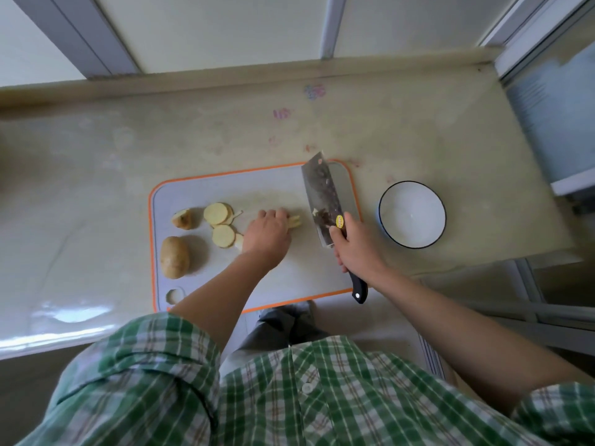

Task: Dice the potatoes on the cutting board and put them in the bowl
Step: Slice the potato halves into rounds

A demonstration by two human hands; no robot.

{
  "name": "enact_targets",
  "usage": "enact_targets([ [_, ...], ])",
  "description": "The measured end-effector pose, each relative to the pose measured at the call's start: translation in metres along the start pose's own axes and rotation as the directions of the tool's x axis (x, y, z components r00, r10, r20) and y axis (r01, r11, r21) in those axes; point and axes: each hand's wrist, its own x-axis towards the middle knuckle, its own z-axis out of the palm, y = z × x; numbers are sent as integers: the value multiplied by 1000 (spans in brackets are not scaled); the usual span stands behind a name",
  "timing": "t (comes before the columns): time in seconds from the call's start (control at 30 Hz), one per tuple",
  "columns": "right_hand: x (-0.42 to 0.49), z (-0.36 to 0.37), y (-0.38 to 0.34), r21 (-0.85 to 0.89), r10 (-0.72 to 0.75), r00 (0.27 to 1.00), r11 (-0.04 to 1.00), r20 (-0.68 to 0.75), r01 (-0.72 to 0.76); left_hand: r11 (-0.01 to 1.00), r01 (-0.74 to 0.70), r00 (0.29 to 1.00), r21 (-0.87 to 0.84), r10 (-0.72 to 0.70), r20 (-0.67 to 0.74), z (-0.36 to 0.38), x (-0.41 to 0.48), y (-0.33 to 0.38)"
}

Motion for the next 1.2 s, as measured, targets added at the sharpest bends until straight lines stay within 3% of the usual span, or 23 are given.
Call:
enact_targets([
  [0.23, -3, 9, -2, -137, -69, 997, 988, 21, 71, 966, -104, 981, 235, 138, -135, 1, -13, -16],
  [0.37, -3, 14, -5, -413, -171, 985, 899, -17, 149, 990, -91, 974, 104, 110, -197, 4, -17, -20],
  [0.47, -7, 20, -9, -480, -205, 979, 857, 18, 188, 997, -70, 979, 20, 72, -190, 4, -17, -18],
  [0.7, -5, 22, -9, -486, -232, 972, 847, 29, 216, 992, -115, 945, -50, 93, -313, 3, -18, -30],
  [0.8, -1, 20, -8, -428, -228, 974, 880, -1, 206, 998, 64, 907, 17, -51, -419, -7, -15, -46],
  [0.93, 8, 16, -12, -338, -204, 978, 924, -38, 180, 946, 282, 917, 162, -215, -336, -22, -5, -67],
  [1.2, 12, 13, -16, -281, -158, 987, 947, 14, 156, 915, 249, 951, 318, -169, -259, -24, 1, -66],
])
